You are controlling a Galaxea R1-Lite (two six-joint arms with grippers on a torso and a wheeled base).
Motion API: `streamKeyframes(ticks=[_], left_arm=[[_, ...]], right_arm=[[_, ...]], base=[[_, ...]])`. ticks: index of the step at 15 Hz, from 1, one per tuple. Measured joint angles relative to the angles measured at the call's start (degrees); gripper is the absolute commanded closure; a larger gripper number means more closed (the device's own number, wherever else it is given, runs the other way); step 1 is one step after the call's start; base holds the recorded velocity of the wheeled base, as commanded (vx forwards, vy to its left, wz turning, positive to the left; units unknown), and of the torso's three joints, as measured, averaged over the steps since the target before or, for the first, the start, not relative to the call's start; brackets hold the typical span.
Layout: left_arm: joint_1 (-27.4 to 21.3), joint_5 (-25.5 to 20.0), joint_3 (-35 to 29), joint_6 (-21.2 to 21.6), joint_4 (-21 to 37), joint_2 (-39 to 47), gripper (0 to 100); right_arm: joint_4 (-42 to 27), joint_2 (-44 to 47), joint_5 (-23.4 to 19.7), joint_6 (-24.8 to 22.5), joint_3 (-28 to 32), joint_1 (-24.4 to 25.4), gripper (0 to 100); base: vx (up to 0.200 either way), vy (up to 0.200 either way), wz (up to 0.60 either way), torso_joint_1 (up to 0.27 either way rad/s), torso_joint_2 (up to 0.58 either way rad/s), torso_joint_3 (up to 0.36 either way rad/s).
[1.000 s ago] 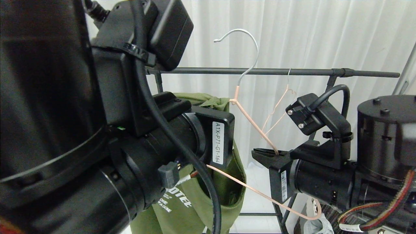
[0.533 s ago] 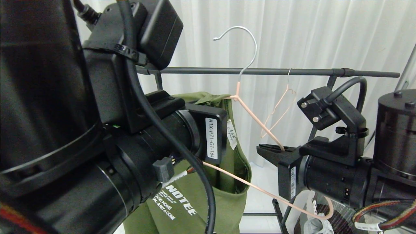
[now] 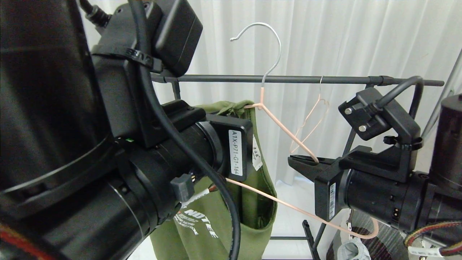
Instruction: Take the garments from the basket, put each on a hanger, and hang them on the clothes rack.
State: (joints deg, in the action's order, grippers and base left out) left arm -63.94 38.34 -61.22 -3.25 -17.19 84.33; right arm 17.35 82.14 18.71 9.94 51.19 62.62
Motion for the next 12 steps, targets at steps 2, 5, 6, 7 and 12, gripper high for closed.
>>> streamKeyframes(ticks=[2,5,6,7,12], left_arm=[[-0.12,-0.11,0.52,0.09,-2.22,0.23,0],[-0.12,-0.11,1.52,1.07,-2.84,0.32,0],[-0.12,-0.11,1.66,1.26,-3.34,0.32,0],[-0.12,-0.07,1.74,1.43,-3.61,0.28,0],[-0.12,-0.05,2.77,2.39,-3.74,-0.44,0]], right_arm=[[-0.02,-0.45,0.04,-0.34,0.00,0.07,100],[2.50,-0.83,0.22,-0.48,-0.21,0.11,100],[4.95,-0.83,0.20,-0.61,-0.59,0.11,100],[6.40,-0.87,0.20,-0.80,-1.11,0.11,100],[11.54,-1.44,0.72,-1.79,-5.02,-0.63,100]], base=[[0.000,0.000,0.00,0.000,0.00,0.000],[0.000,0.000,0.00,0.000,0.00,0.000],[0.000,0.000,0.00,0.000,0.00,0.000],[0.000,0.000,0.00,0.000,0.00,0.000],[0.000,0.000,0.00,0.000,0.00,0.000]])
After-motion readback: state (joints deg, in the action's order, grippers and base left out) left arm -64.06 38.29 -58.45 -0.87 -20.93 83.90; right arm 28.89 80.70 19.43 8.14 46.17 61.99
